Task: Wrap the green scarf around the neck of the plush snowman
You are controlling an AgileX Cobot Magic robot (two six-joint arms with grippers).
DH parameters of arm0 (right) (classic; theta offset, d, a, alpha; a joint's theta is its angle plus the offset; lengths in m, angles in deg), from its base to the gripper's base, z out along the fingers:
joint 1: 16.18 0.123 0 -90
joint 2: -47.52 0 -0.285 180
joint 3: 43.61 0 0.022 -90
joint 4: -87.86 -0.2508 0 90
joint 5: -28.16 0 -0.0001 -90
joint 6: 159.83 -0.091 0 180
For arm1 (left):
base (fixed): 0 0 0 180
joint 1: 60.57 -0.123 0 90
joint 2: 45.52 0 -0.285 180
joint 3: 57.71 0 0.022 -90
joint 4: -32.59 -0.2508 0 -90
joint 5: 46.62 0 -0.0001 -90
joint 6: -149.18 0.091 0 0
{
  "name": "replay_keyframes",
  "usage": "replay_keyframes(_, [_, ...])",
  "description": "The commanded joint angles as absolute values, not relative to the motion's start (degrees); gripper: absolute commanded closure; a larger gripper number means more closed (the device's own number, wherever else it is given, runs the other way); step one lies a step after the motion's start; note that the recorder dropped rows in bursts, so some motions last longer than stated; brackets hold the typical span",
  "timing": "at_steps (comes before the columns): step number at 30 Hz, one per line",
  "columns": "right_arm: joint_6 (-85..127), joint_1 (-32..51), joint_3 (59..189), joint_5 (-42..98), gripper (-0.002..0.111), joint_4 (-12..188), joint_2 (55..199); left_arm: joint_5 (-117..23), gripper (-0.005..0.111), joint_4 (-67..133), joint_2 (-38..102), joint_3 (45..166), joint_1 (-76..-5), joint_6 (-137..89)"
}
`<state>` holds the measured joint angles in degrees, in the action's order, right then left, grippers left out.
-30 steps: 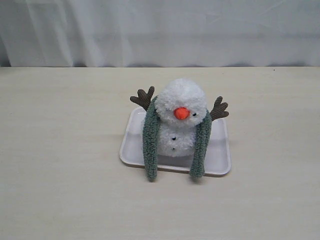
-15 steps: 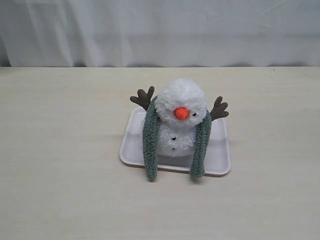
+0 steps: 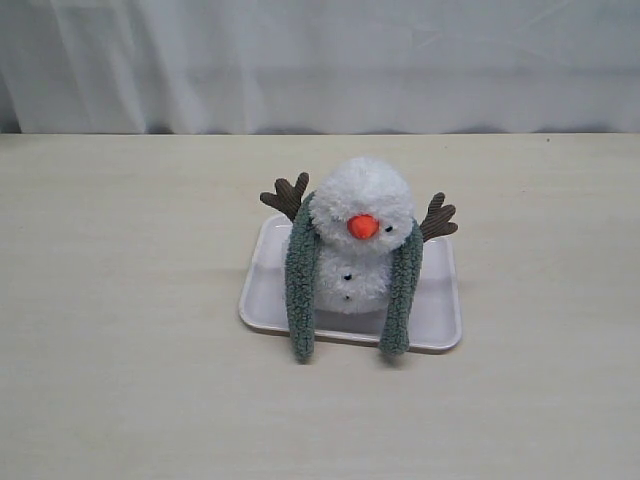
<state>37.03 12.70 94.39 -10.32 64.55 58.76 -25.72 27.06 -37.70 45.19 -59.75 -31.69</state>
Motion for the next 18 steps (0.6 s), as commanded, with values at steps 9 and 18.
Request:
replay_keyframes(9, [37.32, 11.45, 94.41, -10.0, 0.104, 64.26, 55.31, -26.17, 0.107, 27.13, -37.73, 45.08, -59.81, -31.8])
replay_keyframes(18, [37.32, 1.9, 94.41, -9.86, 0.104, 64.36, 55.31, -26.17, 0.107, 27.13, -37.73, 45.08, -59.81, -31.8])
